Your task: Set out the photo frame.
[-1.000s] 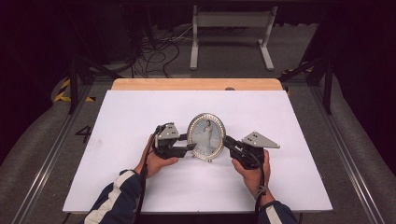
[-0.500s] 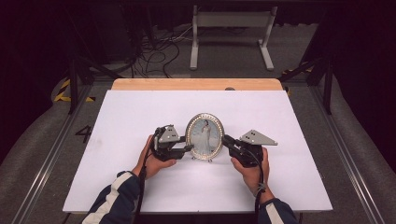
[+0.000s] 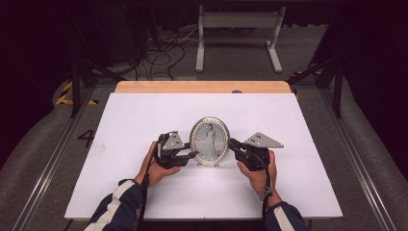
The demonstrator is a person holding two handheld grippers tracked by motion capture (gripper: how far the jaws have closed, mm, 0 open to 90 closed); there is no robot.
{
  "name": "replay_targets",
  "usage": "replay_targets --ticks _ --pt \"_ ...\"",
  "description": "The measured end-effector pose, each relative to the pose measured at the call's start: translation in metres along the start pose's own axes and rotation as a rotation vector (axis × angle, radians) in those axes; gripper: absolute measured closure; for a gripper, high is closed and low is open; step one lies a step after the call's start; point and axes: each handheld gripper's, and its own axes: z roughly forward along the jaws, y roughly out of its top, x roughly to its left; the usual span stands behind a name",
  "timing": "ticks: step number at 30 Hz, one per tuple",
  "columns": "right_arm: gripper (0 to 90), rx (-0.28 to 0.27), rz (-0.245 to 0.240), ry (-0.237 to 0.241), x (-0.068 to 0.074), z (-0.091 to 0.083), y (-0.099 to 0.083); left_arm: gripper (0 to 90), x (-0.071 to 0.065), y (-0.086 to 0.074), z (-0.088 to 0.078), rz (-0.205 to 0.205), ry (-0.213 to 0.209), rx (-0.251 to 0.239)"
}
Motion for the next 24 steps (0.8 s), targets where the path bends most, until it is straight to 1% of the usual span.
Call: replay_targets --ticks 9,12,16,24 --pt "81.7 0.0 0.006 0.001 -0.0008 0.0004 -0.0002 61.7 -0.0013 -0.0002 0.0006 0.001 0.001 0.003" --pt "81.7 -0.001 0.004 0.001 -0.0011 0.0006 -0.0001 61.0 -0.0008 0.0001 0.0007 0.01 -0.001 0.006" --pt "81.7 0.0 -0.007 -0.004 -0.0006 0.0006 0.0002 63.7 0.0004 -0.0011 0.0006 -0.01 -0.007 0.002" --pt "81.9 0.009 -0.019 -0.006 -0.0002 0.0006 -0.0018 63.8 0.001 -0.0015 0.0011 -0.013 -0.015 0.003"
